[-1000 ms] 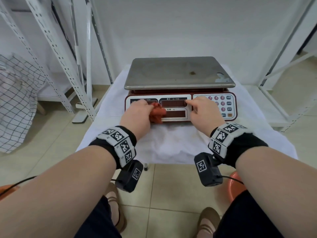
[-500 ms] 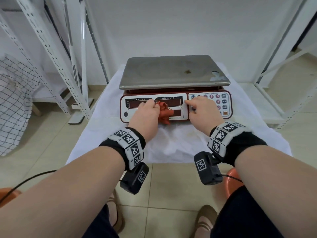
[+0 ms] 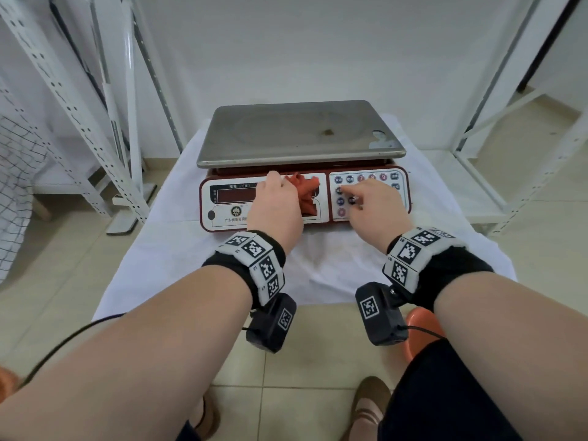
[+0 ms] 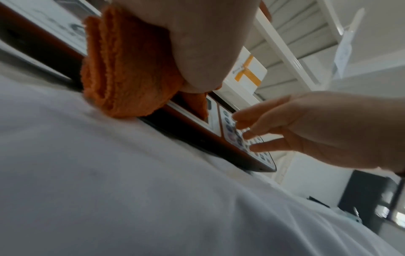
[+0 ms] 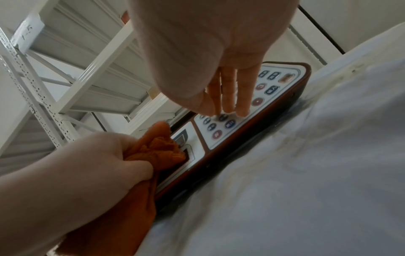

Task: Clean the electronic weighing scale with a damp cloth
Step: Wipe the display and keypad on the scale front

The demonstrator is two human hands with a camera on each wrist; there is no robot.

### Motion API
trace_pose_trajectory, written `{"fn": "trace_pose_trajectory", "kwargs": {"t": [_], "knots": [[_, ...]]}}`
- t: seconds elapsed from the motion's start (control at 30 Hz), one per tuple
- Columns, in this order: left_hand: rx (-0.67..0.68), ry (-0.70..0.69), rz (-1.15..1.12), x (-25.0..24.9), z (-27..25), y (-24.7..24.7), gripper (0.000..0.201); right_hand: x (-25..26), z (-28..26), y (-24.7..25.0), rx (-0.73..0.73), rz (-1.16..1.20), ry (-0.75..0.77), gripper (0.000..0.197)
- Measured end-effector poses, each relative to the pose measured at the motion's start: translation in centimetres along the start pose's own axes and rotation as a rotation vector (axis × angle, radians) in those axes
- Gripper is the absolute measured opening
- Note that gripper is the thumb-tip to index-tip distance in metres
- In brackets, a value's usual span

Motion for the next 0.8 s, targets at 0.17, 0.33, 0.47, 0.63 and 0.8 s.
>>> {"fn": "trace_pose_trajectory", "kwargs": {"t": [0.17, 0.33, 0.47, 0.63, 0.8], "knots": [[0.082, -0.257, 0.075, -1.5, -0.2, -1.0, 0.043, 0.2, 0.2, -0.2, 0.010, -0.027, 0.008, 0.042], [0.124, -0.367, 0.103, 0.4, 0.0, -0.7, 0.034, 0.5, 0.0, 0.4, 0.002, -0.022, 0.006, 0.044], [0.044, -0.122, -0.024, 2.9, 0.7, 0.8, 0.032, 0.2, -0.2, 1.4, -0.026, -0.023, -0.030, 0.045], [-0.042, -0.022, -0.087, 0.6, 1.1, 0.9, 0.027, -0.6, -0.2, 1.6, -0.023, -0.018, -0.034, 0.044], [-0.057, -0.051, -0.107, -2.5, 1.7, 0.4, 0.027, -1.5, -0.1, 2.0, -0.077, 0.003, -0.035, 0.041]]}}
Point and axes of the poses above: each hand's wrist, its own z-axis towards the middle knuckle, its own y-axis out of the back of the hand, x = y × z, the point moved 6 cm from there along z, towards the middle knuckle, and after that the axes turned 11 degrees about z, right-handed, at the moved point
